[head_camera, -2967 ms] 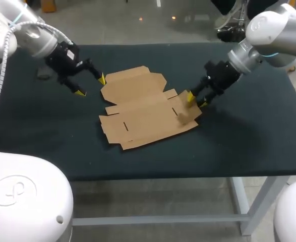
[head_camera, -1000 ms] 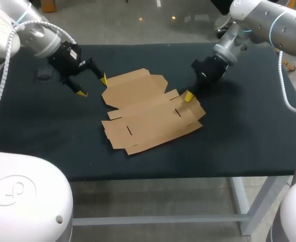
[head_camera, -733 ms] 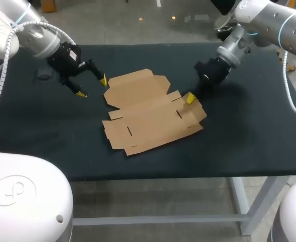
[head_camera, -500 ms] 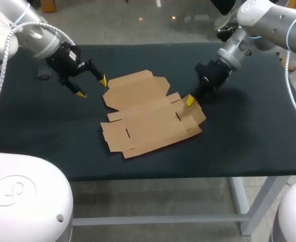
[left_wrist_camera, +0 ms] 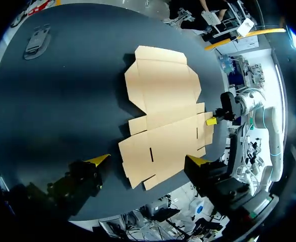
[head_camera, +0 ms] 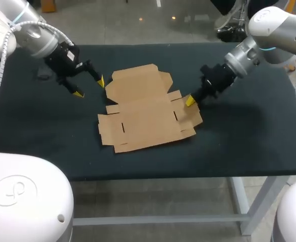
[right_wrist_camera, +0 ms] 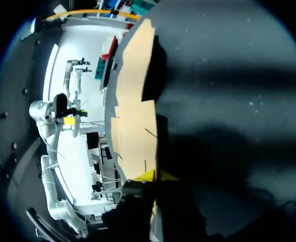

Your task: Assemble the packaging by folding the flat box into shape, placing the metal phone stand inside, and closing the box properly

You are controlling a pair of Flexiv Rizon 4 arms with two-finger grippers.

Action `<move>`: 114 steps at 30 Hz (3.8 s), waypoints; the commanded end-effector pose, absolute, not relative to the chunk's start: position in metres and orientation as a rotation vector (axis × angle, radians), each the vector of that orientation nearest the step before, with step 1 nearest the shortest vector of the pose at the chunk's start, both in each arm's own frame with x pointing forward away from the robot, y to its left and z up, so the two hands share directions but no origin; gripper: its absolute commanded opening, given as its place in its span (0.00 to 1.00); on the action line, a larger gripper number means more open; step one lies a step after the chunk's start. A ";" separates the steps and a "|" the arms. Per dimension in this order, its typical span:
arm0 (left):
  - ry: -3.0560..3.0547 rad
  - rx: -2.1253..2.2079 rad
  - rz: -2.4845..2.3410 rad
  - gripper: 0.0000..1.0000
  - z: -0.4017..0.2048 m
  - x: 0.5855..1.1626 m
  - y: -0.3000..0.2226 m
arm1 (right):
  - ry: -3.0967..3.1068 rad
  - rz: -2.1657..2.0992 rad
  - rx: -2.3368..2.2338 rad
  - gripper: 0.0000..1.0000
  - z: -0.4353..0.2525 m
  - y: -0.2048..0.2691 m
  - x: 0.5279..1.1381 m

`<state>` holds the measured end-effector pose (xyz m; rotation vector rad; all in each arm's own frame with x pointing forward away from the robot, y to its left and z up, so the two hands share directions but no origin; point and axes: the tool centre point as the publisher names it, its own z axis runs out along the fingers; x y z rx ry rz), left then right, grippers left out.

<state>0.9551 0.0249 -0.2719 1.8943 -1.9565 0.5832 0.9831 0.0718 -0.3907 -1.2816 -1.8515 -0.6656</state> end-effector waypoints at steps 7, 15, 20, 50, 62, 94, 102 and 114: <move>-1.968 1.876 0.561 1.00 -0.271 0.963 0.031 | -1.767 -0.881 -1.426 0.00 -0.397 0.077 0.971; -1.972 1.864 0.557 1.00 -0.273 0.964 0.032 | -1.723 -0.854 -1.376 0.00 -0.400 0.074 0.966; -1.972 1.861 0.554 1.00 -0.273 0.964 0.030 | -1.709 -0.847 -1.336 0.00 -0.399 0.072 0.964; -1.961 1.866 0.558 1.00 -0.275 0.957 0.029 | -1.686 -0.815 -1.300 0.02 -0.410 0.082 0.946; -1.964 1.866 0.561 1.00 -0.274 0.957 0.028 | -1.681 -0.823 -1.298 0.83 -0.402 0.076 0.943; -1.892 2.154 0.727 0.92 -0.279 0.971 0.039 | -2.014 -0.829 -1.469 0.00 -0.320 0.000 1.004; -1.996 2.133 0.834 0.00 -0.290 0.972 0.047 | -2.084 -0.866 -1.477 0.00 -0.317 0.007 1.019; -2.021 2.068 0.953 0.00 -0.305 0.980 0.055 | -2.002 -0.977 -1.633 0.00 -0.328 0.018 1.023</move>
